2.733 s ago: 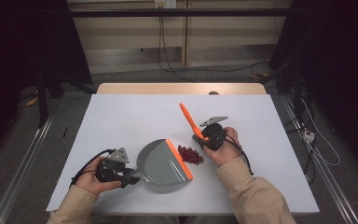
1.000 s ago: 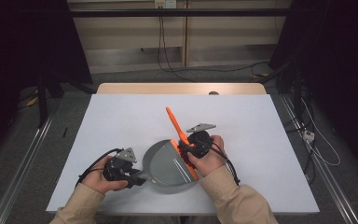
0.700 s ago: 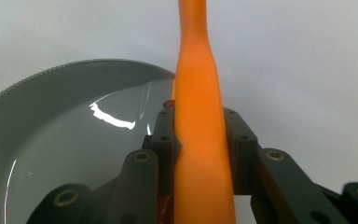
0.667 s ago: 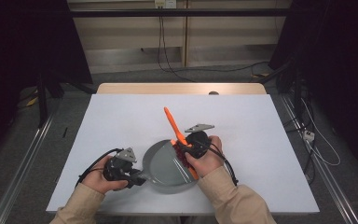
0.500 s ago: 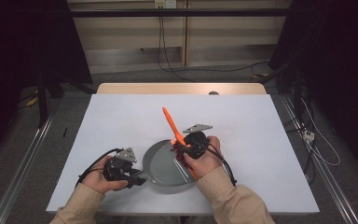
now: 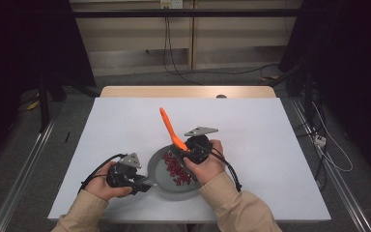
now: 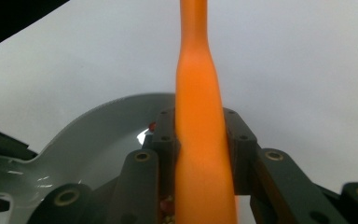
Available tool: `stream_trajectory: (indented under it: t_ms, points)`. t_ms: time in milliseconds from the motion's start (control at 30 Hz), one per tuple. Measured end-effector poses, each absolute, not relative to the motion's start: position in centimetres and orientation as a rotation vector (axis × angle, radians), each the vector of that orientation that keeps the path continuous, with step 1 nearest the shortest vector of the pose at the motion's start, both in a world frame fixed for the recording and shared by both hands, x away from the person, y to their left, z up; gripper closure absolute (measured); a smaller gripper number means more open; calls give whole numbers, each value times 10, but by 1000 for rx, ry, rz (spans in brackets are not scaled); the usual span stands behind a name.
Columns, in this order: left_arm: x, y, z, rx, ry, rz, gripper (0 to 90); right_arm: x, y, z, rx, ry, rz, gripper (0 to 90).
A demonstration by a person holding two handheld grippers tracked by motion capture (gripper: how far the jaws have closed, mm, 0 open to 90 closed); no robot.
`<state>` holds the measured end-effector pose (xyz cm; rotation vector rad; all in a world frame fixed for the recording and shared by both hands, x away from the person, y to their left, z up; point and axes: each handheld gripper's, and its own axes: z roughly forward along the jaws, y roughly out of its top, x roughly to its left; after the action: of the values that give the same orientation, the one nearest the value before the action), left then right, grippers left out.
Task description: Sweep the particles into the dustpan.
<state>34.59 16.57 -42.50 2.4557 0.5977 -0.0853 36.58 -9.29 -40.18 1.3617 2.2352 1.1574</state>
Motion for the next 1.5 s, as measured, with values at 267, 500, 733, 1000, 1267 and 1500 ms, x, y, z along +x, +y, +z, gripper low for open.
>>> stream_trajectory:
  t_ms: [267, 500, 733, 1000, 1267, 1500]
  points:
    - [344, 167, -424, 2460, 578, -84, 627, 373, -121, -396, 1389, 2166, 1130, 708]
    - [337, 167, -423, 2477, 538, -90, 626, 364, -147, -411, 1393, 2137, 1012, 709]
    - [334, 160, -423, 2483, 579, -90, 627, 343, -150, -423, 1456, 2108, 1075, 709]
    - [336, 156, -425, 2463, 610, -93, 628, 336, -121, -424, 1417, 2103, 1082, 708]
    - [338, 157, -425, 2450, 631, -90, 628, 342, -108, -417, 1414, 2090, 1183, 709]
    - [339, 158, -425, 2439, 645, -75, 626, 350, -113, -411, 1413, 2075, 1242, 708]
